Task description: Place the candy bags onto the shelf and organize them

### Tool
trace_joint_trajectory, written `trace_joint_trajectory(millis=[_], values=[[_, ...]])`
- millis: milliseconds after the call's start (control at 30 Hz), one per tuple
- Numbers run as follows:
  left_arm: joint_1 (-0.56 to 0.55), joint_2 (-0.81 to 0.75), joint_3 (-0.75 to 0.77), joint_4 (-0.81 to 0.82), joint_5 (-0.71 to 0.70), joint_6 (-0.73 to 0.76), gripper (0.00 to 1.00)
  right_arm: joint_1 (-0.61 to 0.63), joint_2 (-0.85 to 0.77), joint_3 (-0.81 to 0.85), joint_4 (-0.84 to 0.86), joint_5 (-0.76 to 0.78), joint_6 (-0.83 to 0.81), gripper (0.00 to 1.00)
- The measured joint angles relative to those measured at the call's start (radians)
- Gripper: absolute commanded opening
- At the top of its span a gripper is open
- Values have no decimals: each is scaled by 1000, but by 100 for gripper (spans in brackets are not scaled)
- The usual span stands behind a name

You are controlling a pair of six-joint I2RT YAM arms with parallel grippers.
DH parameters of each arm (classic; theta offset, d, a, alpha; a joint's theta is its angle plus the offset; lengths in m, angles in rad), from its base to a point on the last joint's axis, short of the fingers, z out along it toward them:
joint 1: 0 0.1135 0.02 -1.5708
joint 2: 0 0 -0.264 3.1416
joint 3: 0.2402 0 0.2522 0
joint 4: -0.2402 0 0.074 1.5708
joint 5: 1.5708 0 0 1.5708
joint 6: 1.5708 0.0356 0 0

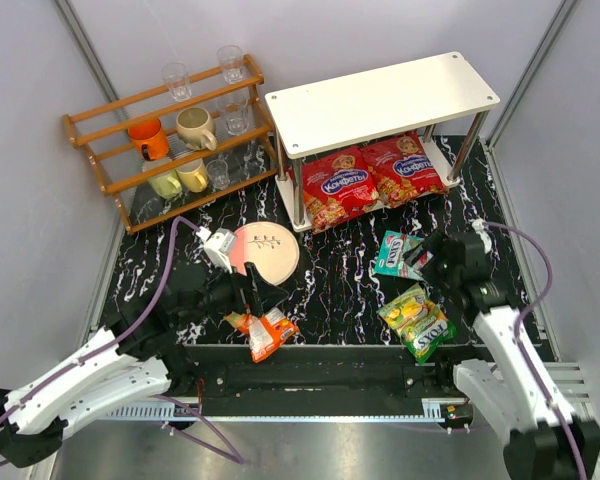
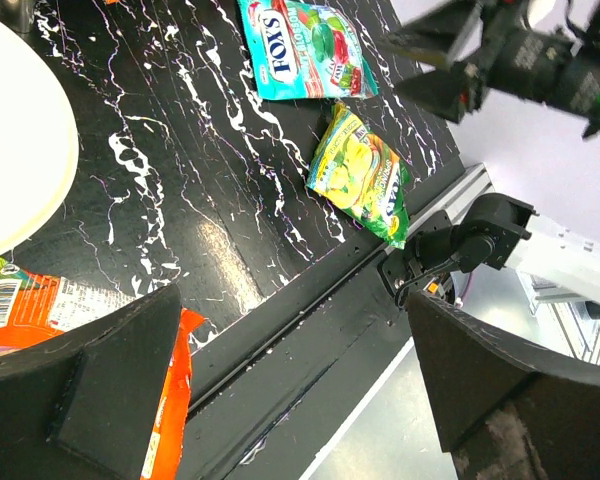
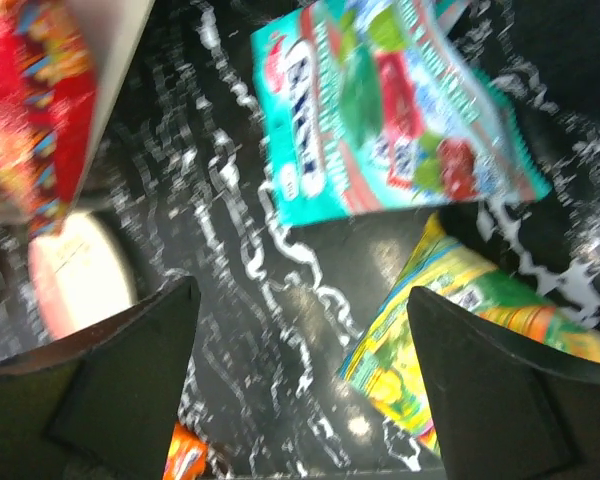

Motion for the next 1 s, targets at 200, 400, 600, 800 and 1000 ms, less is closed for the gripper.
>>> trace_joint_trajectory(millis=[200,400,600,800,1000], values=[[0,-3,0,-6,5,0,99,-171,298,76,99,31,-74,89],[0,-22,0,-5,5,-1,99,-434,377,75,228,-114,-183,72],[0,-19,0,-4,5,-1,99,-478,483,61,385,-325,-233,77],[0,-6,0,2,8,0,99,-494,602,21,462,-403,-231,80],[0,-3,0,3,8,0,99,-494,655,14,467,-427,-230,74]])
